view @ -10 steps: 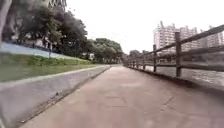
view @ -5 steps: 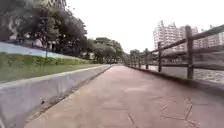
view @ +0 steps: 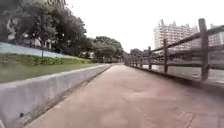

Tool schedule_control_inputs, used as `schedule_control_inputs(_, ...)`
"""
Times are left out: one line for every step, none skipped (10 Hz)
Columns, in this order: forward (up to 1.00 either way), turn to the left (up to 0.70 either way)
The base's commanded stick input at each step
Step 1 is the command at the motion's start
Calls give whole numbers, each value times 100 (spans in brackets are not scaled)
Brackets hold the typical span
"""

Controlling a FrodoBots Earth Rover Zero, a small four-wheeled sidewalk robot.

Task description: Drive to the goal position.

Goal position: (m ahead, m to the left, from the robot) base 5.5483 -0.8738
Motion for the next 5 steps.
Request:
schedule_control_inputs(97, 0)
schedule_control_inputs(97, 0)
schedule_control_inputs(97, 0)
schedule_control_inputs(97, 0)
schedule_control_inputs(97, 0)
